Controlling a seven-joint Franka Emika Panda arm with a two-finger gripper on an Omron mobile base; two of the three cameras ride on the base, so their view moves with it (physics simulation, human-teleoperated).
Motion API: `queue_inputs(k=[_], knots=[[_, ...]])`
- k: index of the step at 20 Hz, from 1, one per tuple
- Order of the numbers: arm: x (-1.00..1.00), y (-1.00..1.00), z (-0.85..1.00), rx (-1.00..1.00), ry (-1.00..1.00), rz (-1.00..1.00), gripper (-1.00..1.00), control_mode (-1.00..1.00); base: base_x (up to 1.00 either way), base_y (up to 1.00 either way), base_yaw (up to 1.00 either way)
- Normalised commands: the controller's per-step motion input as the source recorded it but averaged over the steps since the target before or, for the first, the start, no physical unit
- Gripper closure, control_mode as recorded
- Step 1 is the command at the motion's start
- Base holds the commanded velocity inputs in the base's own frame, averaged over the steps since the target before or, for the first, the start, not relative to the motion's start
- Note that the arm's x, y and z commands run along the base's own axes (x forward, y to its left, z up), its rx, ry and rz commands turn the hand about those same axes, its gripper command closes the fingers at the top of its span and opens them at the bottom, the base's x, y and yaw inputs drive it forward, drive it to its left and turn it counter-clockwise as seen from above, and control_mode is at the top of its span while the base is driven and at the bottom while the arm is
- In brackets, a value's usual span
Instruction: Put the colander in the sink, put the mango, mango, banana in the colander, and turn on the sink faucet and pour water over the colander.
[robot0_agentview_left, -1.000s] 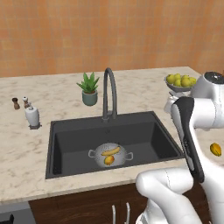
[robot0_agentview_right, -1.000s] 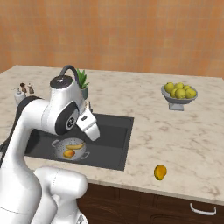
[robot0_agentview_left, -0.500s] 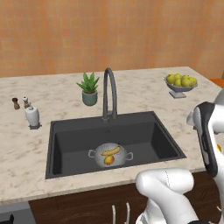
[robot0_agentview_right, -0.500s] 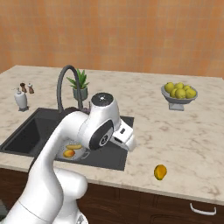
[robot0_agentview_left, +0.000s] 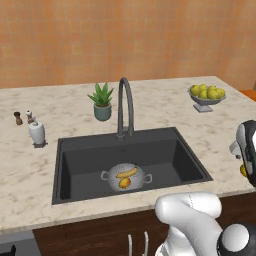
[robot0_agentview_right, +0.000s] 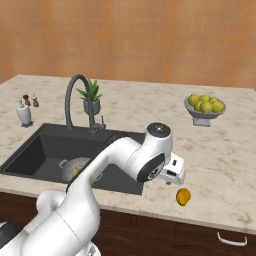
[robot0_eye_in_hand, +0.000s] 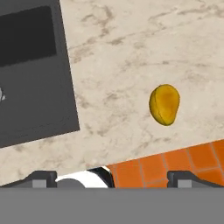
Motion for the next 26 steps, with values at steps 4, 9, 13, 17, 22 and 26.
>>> queue_inputs(k=[4, 9, 13, 17, 22, 26], knots=[[0.41, -0.52, -0.58, 0.0, 0.14, 0.05, -1.0, -1.0, 0.0, 0.0, 0.0], [0.15, -0.6, -0.59, 0.0, 0.04, 0.07, -1.0, -1.0, 0.0, 0.0, 0.0], [0.16, -0.52, -0.52, 0.0, 0.0, 0.08, -1.0, -1.0, 0.0, 0.0, 0.0], [0.29, -0.36, -0.5, 0.0, 0.0, 0.08, -1.0, -1.0, 0.0, 0.0, 0.0], [0.3, -0.28, -0.44, 0.0, 0.0, 0.09, -1.0, -1.0, 0.0, 0.0, 0.0], [0.2, -0.2, -0.35, 0.0, 0.0, 0.1, -1.0, -1.0, 0.0, 0.0, 0.0]])
